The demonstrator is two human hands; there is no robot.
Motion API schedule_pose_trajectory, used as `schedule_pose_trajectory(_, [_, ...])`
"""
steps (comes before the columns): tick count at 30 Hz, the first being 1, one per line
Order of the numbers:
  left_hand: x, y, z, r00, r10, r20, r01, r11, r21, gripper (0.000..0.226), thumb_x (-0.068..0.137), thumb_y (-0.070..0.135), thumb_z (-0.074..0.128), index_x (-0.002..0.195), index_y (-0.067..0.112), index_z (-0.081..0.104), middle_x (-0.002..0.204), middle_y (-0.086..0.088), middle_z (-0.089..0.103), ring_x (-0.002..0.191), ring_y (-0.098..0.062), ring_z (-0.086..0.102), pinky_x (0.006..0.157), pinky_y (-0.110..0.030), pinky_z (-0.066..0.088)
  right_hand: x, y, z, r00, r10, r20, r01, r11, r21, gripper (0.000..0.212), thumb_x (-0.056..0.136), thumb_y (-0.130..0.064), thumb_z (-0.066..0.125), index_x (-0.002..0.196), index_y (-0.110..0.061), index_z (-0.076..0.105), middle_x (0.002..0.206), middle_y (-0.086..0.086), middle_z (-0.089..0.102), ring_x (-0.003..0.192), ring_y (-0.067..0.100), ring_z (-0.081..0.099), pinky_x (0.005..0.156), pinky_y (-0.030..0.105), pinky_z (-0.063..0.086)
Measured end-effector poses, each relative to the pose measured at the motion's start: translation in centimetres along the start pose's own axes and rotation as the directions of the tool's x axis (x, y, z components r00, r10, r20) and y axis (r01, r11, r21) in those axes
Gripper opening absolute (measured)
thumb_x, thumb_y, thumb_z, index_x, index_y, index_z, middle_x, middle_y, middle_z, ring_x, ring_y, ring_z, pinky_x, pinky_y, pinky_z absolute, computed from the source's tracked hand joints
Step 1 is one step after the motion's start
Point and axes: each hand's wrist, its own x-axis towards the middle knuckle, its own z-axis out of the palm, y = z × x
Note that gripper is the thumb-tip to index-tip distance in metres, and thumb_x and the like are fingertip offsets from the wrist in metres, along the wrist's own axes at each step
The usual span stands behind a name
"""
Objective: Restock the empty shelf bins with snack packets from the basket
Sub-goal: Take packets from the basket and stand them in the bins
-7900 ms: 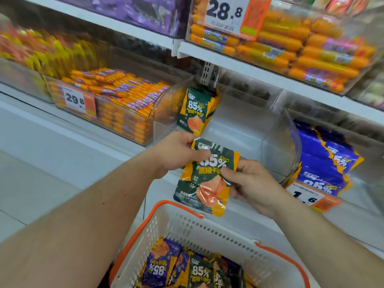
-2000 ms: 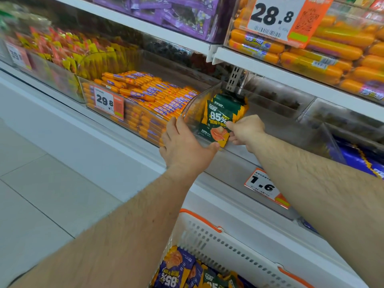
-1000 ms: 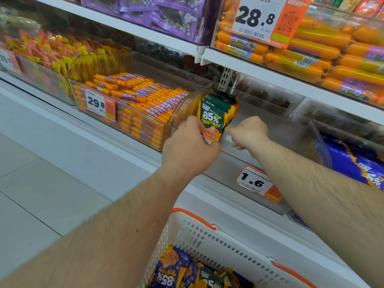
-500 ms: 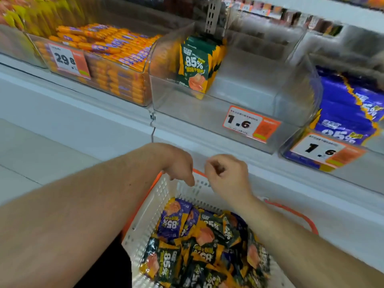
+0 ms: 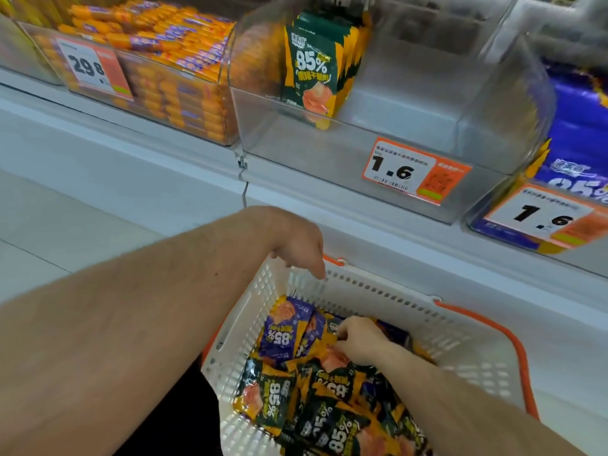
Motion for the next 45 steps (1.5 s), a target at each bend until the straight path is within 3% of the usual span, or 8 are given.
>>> schedule_pose_trajectory(7, [-1.0,-0.9,-0.3,0.999,-0.012,-0.041,0.008,0.994,-0.107,0.055,0.093,0.050,0.055,0.137,0.017,0.052,0.113,-0.005,0.062,0.107,-0.025,0.062,0.098,-0.040,0.049,-3.1,-2.7,-7.2,0.993,-0.101,-0.052,0.101,0.995,0.001,0.016,0.097,-0.026,0.056,0.089,-0.016,0.064,0.089,0.006,0.066,0.081,0.021,0.062,0.069,0.032,0.047])
schedule_pose_trajectory(10, [-1.6,-1.6,-0.5,0.995,-0.069,-0.071,0.059,0.988,-0.142,0.058,0.093,0.049,0.058,0.137,0.013,0.051,0.095,-0.001,0.057,0.102,-0.022,0.064,0.073,-0.029,0.048,-4.6,-3.4,-10.6,0.976,-0.143,-0.164,0.178,0.958,0.226,0.023,0.097,-0.020,0.059,0.078,-0.031,0.062,0.083,-0.007,0.065,0.079,0.008,0.061,0.070,0.020,0.049])
schedule_pose_trajectory(14, [-2.1,-2.7,-0.9,0.986,-0.130,-0.109,0.102,0.967,-0.234,0.073,0.087,0.057,0.062,0.139,0.008,0.047,0.123,-0.009,0.060,0.113,-0.026,0.061,0.059,-0.022,0.041,-6.5,-3.8,-13.0,0.974,-0.144,-0.178,0.227,0.533,0.815,0.019,0.099,-0.006,0.053,0.111,-0.008,0.067,0.100,0.011,0.071,0.080,0.018,0.068,0.081,0.038,0.056])
schedule_pose_trajectory(19, [-2.7,-3.9,-1.1,0.983,-0.089,-0.159,-0.018,0.821,-0.570,0.046,0.082,0.039,0.075,0.113,0.010,0.058,0.109,-0.007,0.063,0.096,-0.018,0.063,0.086,-0.044,0.056,-8.7,-5.1,-14.3,0.957,-0.218,-0.192,0.233,0.183,0.955,0.017,0.096,-0.005,0.048,0.105,-0.009,0.062,0.091,0.011,0.072,0.074,0.023,0.068,0.073,0.039,0.053])
schedule_pose_trajectory(27, [-3.8,-4.1,-3.2,0.833,-0.098,-0.544,-0.395,0.582,-0.711,0.040,0.074,0.018,0.085,0.106,0.020,0.061,0.106,-0.007,0.068,0.084,-0.020,0.064,0.069,-0.029,0.051,-11.7,-6.3,-17.5,0.935,-0.232,-0.268,0.355,0.613,0.706,0.014,0.088,0.002,0.065,0.098,-0.008,0.070,0.086,0.004,0.070,0.074,0.015,0.060,0.061,0.025,0.047])
schedule_pose_trajectory(33, [-6.5,-3.2,-4.4,0.786,0.103,-0.610,-0.353,0.885,-0.305,0.052,0.077,0.027,0.082,0.118,0.034,0.052,0.096,0.011,0.066,0.075,-0.007,0.063,0.063,-0.024,0.048,-13.2,-9.6,-20.4,0.811,-0.268,-0.521,0.518,0.744,0.422,0.020,0.078,-0.009,0.080,0.096,-0.014,0.072,0.093,0.006,0.071,0.086,0.016,0.066,0.080,0.027,0.055])
schedule_pose_trajectory(39, [-7.5,-2.2,-4.7,0.731,0.144,-0.667,-0.398,0.884,-0.246,0.055,0.079,0.031,0.080,0.126,0.035,0.052,0.085,0.017,0.062,0.075,-0.002,0.062,0.063,-0.021,0.047,-13.4,-12.2,-20.5,0.823,-0.324,-0.466,0.475,0.843,0.253,0.015,0.087,-0.015,0.073,0.073,-0.018,0.072,0.062,-0.006,0.068,0.056,0.007,0.061,0.059,0.025,0.049])
schedule_pose_trajectory(45, [-8.9,-3.8,-6.0,0.222,-0.339,-0.914,-0.612,0.681,-0.402,0.034,0.086,0.046,0.065,0.115,0.029,0.058,0.096,0.019,0.061,0.091,-0.003,0.060,0.081,-0.028,0.048,-14.7,-13.1,-24.6,0.647,-0.125,-0.752,0.569,0.736,0.367,0.035,0.087,-0.012,0.071,0.053,-0.015,0.065,0.047,0.007,0.062,0.040,0.011,0.052,0.053,0.027,0.045])
